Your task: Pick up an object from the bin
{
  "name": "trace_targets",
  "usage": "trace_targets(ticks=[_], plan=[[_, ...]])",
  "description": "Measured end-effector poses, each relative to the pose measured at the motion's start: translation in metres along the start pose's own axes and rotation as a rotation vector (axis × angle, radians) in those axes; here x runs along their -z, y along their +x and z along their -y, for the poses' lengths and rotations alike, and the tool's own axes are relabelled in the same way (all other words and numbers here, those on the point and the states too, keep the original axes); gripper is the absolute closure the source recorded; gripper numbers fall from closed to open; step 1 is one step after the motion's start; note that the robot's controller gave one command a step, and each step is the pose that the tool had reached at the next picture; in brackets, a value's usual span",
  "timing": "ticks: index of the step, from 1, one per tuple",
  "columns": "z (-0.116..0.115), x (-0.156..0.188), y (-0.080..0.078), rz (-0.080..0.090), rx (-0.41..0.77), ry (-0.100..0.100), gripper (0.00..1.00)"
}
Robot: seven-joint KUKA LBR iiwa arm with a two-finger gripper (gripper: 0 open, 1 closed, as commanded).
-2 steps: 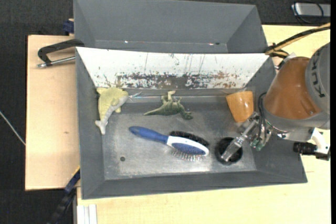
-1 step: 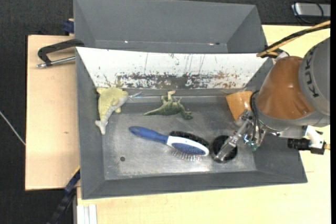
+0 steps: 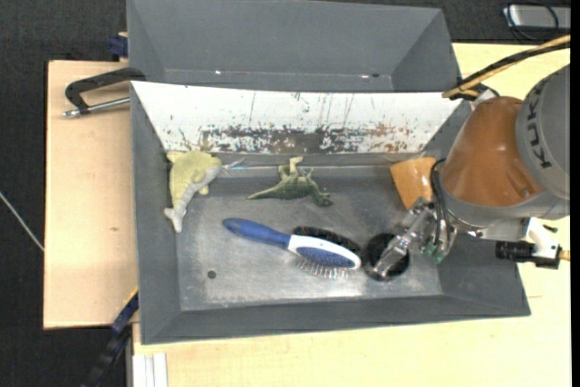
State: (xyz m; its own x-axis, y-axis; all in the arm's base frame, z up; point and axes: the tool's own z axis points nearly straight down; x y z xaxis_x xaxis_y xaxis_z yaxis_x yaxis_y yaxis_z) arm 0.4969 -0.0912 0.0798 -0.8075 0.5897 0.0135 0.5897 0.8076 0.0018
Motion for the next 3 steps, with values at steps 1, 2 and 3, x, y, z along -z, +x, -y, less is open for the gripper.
trace_targets(ticks=[1, 2, 3], plan=[[-0.001, 0.016, -0.001, 0.017, 0.001, -0.001, 1.0], [-0.002, 0.04, -0.002, 0.019, 0.003, -0.001, 1.0], [-0.004, 0.111, -0.003, 0.024, 0.005, -0.004, 1.0]])
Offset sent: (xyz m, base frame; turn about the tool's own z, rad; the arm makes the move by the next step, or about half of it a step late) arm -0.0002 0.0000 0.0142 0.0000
